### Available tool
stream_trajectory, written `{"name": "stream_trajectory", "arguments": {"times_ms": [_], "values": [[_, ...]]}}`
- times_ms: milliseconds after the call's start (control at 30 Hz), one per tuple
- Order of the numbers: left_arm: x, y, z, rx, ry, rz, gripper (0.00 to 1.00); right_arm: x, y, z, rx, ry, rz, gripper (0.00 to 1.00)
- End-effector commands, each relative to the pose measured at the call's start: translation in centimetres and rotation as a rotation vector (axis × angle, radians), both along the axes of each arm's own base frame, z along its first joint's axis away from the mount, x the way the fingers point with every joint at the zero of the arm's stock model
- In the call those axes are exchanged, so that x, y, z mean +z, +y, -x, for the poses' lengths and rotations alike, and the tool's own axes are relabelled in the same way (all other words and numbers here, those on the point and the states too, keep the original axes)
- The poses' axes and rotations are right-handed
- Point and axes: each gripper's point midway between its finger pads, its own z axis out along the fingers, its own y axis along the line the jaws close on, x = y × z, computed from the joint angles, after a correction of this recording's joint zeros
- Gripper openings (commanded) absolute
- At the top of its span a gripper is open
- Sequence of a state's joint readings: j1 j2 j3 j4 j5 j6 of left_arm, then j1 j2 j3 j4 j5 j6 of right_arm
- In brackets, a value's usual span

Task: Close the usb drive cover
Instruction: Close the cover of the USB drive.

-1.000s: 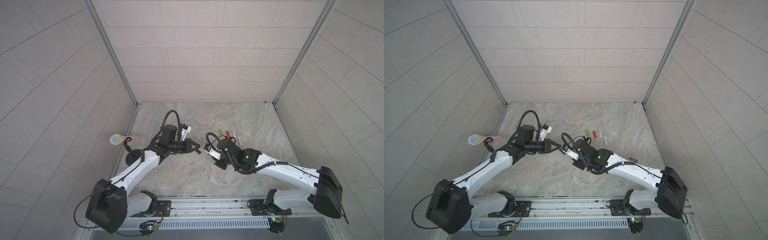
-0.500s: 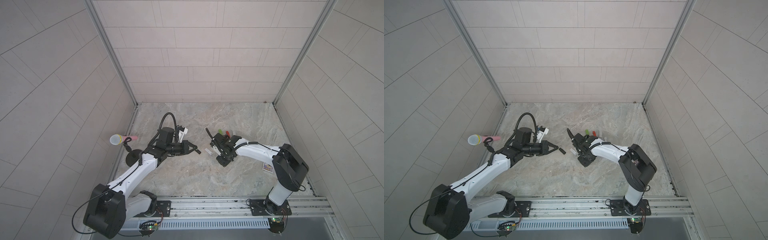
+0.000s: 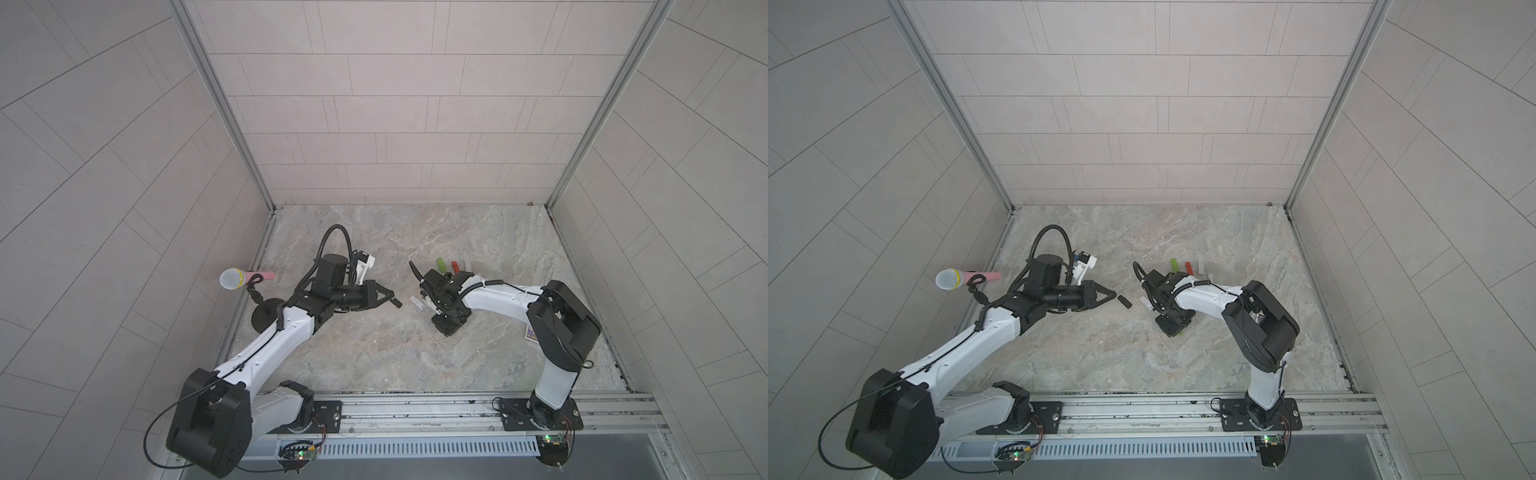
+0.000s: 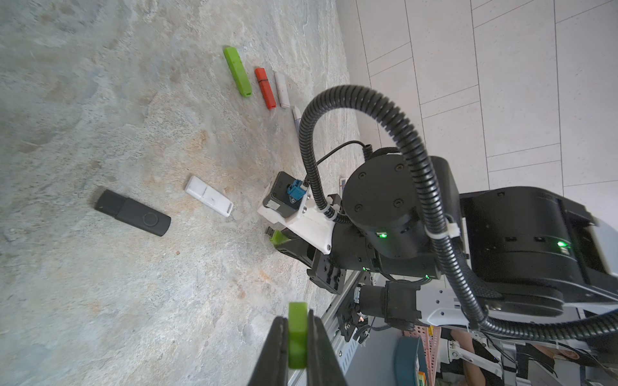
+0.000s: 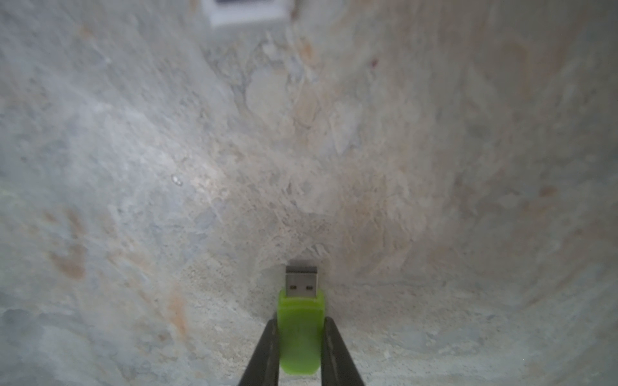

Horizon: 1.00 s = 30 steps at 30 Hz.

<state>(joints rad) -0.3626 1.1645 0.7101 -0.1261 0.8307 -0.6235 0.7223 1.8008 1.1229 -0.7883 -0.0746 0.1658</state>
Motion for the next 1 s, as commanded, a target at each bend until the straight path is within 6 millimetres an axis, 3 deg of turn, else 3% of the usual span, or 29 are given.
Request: {"name": "stream_trajectory", "arguments": {"times_ms": [0, 233, 433, 533, 633, 767, 967], "values": [[0.3, 0.1, 0.2, -0.015, -0.023, 0.011, 0.06, -1.5, -0.4, 0.8, -0.027, 0.047, 0.024, 0.27], [0.1, -0.1, 0.2, -0.022, -0.015, 0.011, 0.06, -2.7, -0.9, 1.3, -0.037, 0.075, 0.038, 0.29], [-0.1, -0.2, 0.4, -0.041, -0.005, 0.016, 0.06, -2.2, -0.8, 1.1, -0.028, 0.053, 0.026, 0.17], [-0.5, -0.5, 1.0, -0.083, 0.021, 0.02, 0.06, 0.1, 0.2, 0.4, 0.0, -0.008, -0.034, 0.13], [-0.8, -0.9, 1.7, -0.14, 0.054, 0.027, 0.06, 3.6, 1.4, -0.4, 0.052, -0.112, -0.126, 0.13], [-0.8, -1.5, 2.3, -0.214, 0.094, 0.047, 0.06, 7.7, 3.3, -0.1, 0.19, -0.247, -0.235, 0.13], [-0.4, -1.9, 2.8, -0.284, 0.12, 0.041, 0.06, 11.2, 5.9, 0.9, 0.347, -0.37, -0.307, 0.13]]}}
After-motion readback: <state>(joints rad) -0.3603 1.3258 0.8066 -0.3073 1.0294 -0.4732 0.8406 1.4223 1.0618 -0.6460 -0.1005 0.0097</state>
